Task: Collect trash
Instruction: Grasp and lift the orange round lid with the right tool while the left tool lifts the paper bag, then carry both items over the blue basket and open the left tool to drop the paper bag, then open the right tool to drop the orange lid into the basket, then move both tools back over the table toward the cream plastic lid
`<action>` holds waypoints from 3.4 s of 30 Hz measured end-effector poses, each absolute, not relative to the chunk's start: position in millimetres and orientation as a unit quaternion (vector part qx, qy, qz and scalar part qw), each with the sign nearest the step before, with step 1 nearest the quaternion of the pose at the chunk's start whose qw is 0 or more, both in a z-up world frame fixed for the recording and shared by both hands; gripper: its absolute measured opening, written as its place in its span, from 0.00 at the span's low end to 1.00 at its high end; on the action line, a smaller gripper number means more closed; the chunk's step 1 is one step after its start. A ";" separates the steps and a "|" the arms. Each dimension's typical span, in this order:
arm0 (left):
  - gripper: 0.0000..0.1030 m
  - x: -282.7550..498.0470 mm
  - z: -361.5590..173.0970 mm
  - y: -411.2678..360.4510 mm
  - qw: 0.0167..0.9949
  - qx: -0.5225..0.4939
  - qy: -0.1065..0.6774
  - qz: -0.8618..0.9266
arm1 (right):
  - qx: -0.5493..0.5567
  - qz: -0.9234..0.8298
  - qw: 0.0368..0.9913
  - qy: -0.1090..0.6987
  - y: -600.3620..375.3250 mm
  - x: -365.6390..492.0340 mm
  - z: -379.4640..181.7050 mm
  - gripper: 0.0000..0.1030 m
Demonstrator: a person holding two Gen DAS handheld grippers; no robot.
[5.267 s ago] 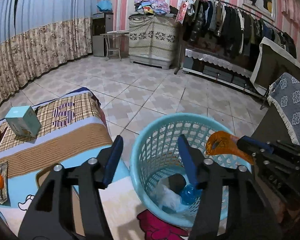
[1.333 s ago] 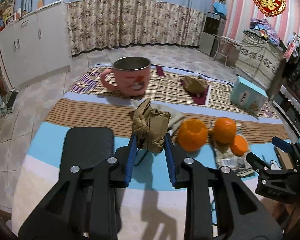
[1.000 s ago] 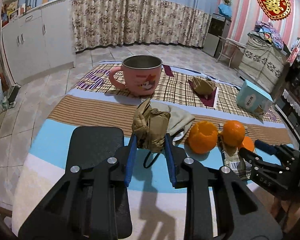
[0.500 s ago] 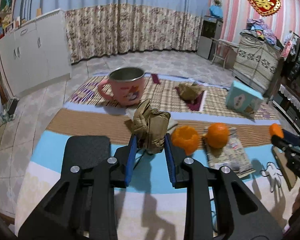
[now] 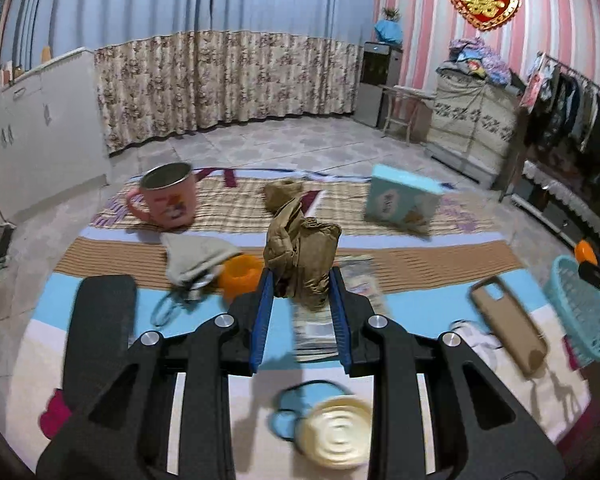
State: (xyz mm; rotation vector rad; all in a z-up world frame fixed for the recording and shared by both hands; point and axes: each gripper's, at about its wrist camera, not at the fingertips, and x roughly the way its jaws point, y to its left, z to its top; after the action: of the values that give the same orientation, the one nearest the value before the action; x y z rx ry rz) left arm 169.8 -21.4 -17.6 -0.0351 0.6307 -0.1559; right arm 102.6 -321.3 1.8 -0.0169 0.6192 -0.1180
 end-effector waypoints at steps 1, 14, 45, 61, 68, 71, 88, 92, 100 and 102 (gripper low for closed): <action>0.26 167.3 -15.2 -28.7 0.948 -0.014 0.307 -0.081 | -0.006 -0.066 0.951 0.302 -332.1 97.0 4.2 0.38; 0.26 143.9 -1.1 -145.3 0.938 0.008 0.307 -0.163 | 0.027 -0.120 0.948 0.292 -420.4 60.6 5.6 0.38; 0.26 124.5 -25.0 -385.0 0.862 0.084 0.340 -0.365 | 0.092 -0.213 0.919 0.319 -550.4 38.9 -27.0 0.38; 0.80 133.4 -10.9 -380.4 0.898 0.086 0.301 -0.310 | 0.099 -0.212 0.918 0.322 -555.3 40.0 -32.3 0.38; 0.95 135.0 -4.0 -349.5 0.917 0.081 0.285 -0.267 | 0.102 -0.201 0.919 0.324 -541.8 51.0 -33.9 0.38; 0.95 134.8 1.3 -337.7 0.922 0.078 0.280 -0.256 | 0.107 -0.194 0.922 0.318 -538.9 57.1 -33.6 0.43; 0.95 123.4 24.7 -238.4 0.950 0.056 0.252 -0.179 | 0.093 -0.229 0.929 0.275 -506.2 52.0 -16.5 0.90; 0.95 114.3 29.5 -206.1 0.955 0.047 0.247 -0.160 | 0.087 -0.203 0.939 0.262 -473.4 46.1 -6.4 0.90; 0.95 98.0 20.4 -141.5 0.959 0.048 0.252 -0.119 | 0.065 -0.152 0.954 0.250 -398.1 41.7 1.3 0.90; 0.95 94.3 13.6 -124.4 0.960 0.047 0.256 -0.108 | 0.063 -0.142 0.957 0.246 -378.5 41.4 0.7 0.90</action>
State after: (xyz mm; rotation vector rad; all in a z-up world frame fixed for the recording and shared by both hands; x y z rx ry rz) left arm 94.3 -124.4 13.6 0.0948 0.5184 -0.2184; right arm 41.4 -378.5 0.7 0.1277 0.4990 -0.2873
